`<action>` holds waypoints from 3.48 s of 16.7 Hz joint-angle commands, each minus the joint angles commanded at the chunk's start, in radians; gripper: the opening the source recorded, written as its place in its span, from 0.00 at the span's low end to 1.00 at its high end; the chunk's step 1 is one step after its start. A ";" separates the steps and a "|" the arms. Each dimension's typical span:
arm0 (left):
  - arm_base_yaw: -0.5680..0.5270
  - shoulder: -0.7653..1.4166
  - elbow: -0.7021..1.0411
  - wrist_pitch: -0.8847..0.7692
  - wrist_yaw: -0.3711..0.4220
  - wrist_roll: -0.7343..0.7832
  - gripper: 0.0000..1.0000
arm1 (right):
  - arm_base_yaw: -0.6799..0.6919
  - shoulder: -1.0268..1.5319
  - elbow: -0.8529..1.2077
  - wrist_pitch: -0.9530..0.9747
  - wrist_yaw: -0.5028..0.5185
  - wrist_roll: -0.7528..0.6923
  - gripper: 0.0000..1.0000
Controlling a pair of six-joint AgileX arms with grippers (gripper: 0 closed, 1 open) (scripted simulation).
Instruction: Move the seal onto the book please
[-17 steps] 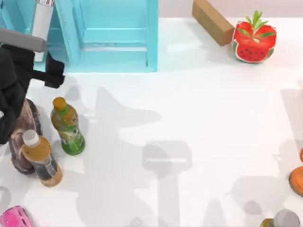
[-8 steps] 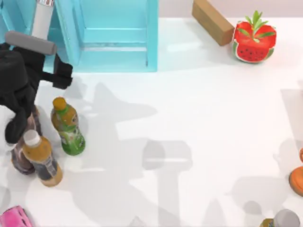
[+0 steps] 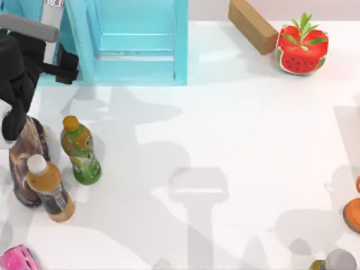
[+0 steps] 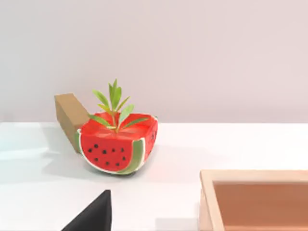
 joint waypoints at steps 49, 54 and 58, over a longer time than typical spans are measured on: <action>-0.033 -0.687 -0.033 -0.576 -0.021 -0.037 0.00 | 0.000 0.000 0.000 0.000 0.000 0.000 1.00; -0.041 -0.919 -0.142 -0.766 -0.039 -0.038 0.00 | 0.000 0.000 0.000 0.000 0.000 0.000 1.00; -0.042 -0.936 -0.155 -0.783 -0.041 -0.038 0.00 | 0.000 0.000 0.000 0.000 0.000 0.000 1.00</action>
